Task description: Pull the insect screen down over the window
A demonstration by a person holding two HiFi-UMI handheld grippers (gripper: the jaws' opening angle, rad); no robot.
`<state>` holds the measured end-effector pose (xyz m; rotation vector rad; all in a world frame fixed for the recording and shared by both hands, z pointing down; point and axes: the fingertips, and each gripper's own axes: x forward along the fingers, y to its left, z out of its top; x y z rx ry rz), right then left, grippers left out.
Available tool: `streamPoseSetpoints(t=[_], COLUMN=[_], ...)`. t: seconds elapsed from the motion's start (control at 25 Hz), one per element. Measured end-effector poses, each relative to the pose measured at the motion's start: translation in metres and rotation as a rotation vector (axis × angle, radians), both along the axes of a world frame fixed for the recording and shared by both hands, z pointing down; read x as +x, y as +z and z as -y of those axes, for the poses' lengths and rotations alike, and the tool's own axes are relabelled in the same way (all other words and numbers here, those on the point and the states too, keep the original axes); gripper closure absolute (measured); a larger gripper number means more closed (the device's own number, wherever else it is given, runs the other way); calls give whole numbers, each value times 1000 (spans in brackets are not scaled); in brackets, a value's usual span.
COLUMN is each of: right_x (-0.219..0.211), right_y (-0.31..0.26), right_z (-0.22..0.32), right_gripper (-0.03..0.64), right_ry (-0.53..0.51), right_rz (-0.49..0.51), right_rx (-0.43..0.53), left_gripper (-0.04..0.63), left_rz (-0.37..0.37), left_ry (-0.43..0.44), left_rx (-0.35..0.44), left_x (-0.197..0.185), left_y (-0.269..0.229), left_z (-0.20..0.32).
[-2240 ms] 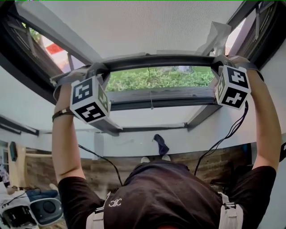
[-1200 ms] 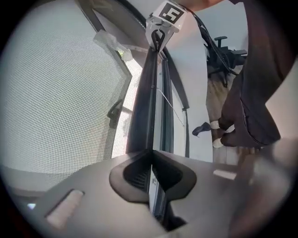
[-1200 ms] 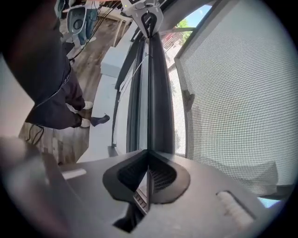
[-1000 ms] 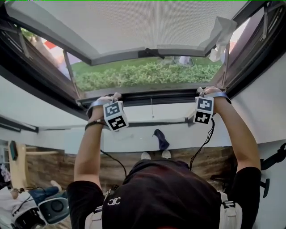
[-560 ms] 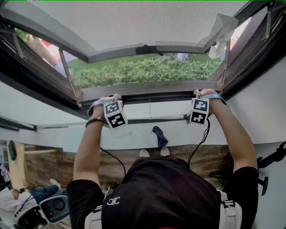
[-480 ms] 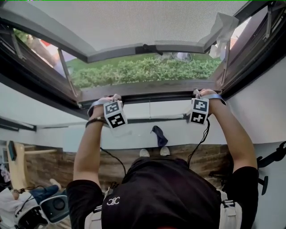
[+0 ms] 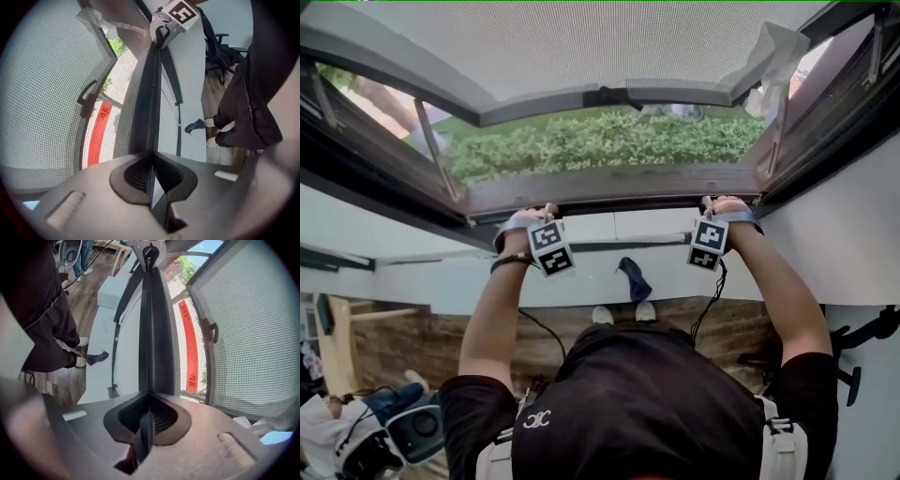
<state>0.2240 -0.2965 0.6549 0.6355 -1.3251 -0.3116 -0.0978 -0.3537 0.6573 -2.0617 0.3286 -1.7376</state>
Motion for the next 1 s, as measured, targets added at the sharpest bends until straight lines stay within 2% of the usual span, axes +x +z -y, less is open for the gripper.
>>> streamPoseSetpoints(t=[0.16,0.4,0.6,0.8,0.96,1.0], right_x=[1,0,2,2,4,6], right_y=[0,-3,-6,-13,-28,-34], right_z=[4,3,1,-1,4,6], right_gripper=[600,591,600,600,601,601], right_ry=[8,-6,32,26,23,30], right_rz=[-19,-57,-30,-58,-72,-72], right_rx=[46,156,171,201,262,252], left_gripper=[565,565,561,561,562,563], left_rz=[-34,7,-18,-13,-37,-47], left_ry=[-38,-7,-48,-31,-50,-58], left_rx=[34,83,142,156,230,226], left_x=[0,0,2,3,0,1], left_y=[0,2,1,-2,-19,-25], left_z=[3,3,3,2,6,7])
